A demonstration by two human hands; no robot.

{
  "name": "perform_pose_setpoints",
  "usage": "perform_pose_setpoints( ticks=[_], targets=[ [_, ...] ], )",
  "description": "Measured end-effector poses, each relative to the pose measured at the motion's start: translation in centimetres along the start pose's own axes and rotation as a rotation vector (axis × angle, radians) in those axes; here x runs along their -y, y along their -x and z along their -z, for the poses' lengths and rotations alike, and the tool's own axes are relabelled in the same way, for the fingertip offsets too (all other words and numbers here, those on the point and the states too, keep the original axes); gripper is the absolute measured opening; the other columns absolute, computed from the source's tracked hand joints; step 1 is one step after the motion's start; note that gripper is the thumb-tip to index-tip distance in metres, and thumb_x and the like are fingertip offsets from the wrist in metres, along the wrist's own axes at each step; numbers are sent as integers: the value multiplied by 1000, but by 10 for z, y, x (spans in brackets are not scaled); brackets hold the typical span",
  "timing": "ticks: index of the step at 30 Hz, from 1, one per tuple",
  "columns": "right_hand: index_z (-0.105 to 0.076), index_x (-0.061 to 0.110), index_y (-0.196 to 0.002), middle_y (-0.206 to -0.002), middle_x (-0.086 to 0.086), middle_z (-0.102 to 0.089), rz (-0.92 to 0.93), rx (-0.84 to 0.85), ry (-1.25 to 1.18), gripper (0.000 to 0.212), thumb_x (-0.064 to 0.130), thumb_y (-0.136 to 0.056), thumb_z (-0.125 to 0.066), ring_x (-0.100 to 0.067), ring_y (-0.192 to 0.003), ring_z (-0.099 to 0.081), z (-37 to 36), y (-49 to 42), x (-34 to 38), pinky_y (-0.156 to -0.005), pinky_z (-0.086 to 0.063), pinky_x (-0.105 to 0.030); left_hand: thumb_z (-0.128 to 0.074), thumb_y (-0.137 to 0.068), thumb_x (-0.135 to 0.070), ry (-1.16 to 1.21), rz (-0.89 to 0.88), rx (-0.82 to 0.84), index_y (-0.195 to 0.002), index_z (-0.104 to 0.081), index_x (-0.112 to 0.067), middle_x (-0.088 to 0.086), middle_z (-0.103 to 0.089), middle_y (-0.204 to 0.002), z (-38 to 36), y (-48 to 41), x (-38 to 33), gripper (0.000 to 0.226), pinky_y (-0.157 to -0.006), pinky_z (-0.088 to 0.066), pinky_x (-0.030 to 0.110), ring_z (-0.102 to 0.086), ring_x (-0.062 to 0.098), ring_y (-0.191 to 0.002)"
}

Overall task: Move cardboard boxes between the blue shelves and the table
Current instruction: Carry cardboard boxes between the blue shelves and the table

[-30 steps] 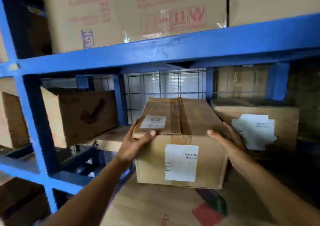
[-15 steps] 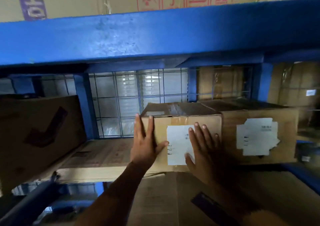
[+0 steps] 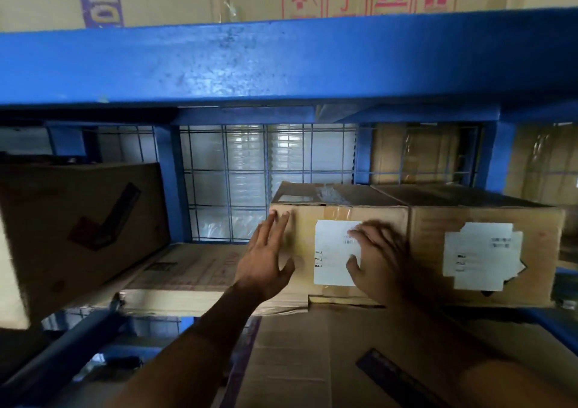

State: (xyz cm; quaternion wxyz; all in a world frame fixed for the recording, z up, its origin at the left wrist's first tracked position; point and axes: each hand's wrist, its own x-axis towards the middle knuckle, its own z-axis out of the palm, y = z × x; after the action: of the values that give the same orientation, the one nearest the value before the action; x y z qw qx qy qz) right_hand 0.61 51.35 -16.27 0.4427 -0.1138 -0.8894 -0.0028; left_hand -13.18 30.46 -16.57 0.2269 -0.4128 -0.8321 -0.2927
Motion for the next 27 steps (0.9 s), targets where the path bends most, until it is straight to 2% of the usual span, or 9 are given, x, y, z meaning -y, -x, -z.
perform_pose_setpoints(
  ticks=[4, 8, 11, 13, 16, 18, 20, 23, 27],
  targets=[
    [-62, 24, -130, -130, 4, -63, 19, 210, -417, 48, 24, -83, -66, -17, -114, -62, 14, -18, 45, -92, -47, -29, -65, -90, -37, 10, 155, 5, -160, -12, -38, -1, -27, -166, 47, 29, -1, 88, -116, -37, 40, -29, 23, -150],
    [-61, 28, -129, -117, 8, -67, 86, 384, -741, 47, 28, -83, -68, -12, -96, -65, 10, -26, 109, -85, -50, -26, -69, -90, -39, 10, 410, -72, -154, -37, -32, 5, -55, -148, 107, 86, 1, 72, -108, -45, 38, -53, 29, -134],
    [-61, 30, -129, -113, 9, -67, 227, 539, -902, 47, 28, -83, -70, -5, -88, -66, 7, -12, 174, -79, -51, -23, -72, -87, -40, -14, 607, -192, -149, -48, -24, 5, -68, -132, 154, 155, -5, 69, -99, -51, 35, -63, 23, -120],
    [-60, 29, -131, -114, 5, -69, 345, 655, -1011, 49, 26, -84, -71, -2, -84, -66, 13, 5, 225, -77, -55, -25, -72, -85, -40, -15, 738, -285, -148, -50, -22, 7, -70, -126, 187, 211, -18, 69, -96, -54, 38, -67, 23, -114],
    [-59, 27, -133, -116, 3, -68, 531, 808, -1156, 50, 24, -85, -72, 2, -84, -65, 43, 51, 307, -77, -54, -24, -74, -85, -35, -64, 914, -406, -148, -49, -23, 10, -65, -134, 235, 309, -51, 69, -100, -52, 44, -64, 28, -120],
    [-59, 25, -132, -116, 0, -68, 641, 877, -1224, 50, 23, -85, -73, -6, -84, -67, 76, 94, 358, -81, -54, -29, -76, -84, -35, -128, 1039, -509, -147, -49, -24, 10, -64, -135, 267, 379, -84, 70, -102, -51, 44, -64, 29, -119],
    [-60, 23, -132, -116, -2, -70, 767, 926, -1275, 51, 21, -83, -74, -11, -82, -68, 118, 142, 408, -81, -52, -26, -77, -86, -35, -204, 1170, -597, -148, -49, -28, 9, -62, -138, 299, 449, -126, 68, -103, -50, 44, -62, 27, -121],
    [-57, 22, -136, -117, -1, -68, 971, 1041, -1366, 55, 21, -84, -72, -13, -90, -67, 193, 216, 474, -80, -48, -22, -75, -88, -35, -336, 1338, -748, -149, -46, -30, 8, -60, -139, 342, 549, -200, 67, -105, -49, 41, -61, 27, -123],
    [-55, 25, -137, -113, 4, -63, 1235, 1159, -1512, 54, 26, -86, -72, -7, -88, -64, 299, 315, 542, -74, -46, -18, -75, -89, -31, -464, 1532, -992, -150, -44, -30, 9, -58, -141, 387, 663, -307, 68, -107, -48, 42, -58, 29, -128]
  ],
)
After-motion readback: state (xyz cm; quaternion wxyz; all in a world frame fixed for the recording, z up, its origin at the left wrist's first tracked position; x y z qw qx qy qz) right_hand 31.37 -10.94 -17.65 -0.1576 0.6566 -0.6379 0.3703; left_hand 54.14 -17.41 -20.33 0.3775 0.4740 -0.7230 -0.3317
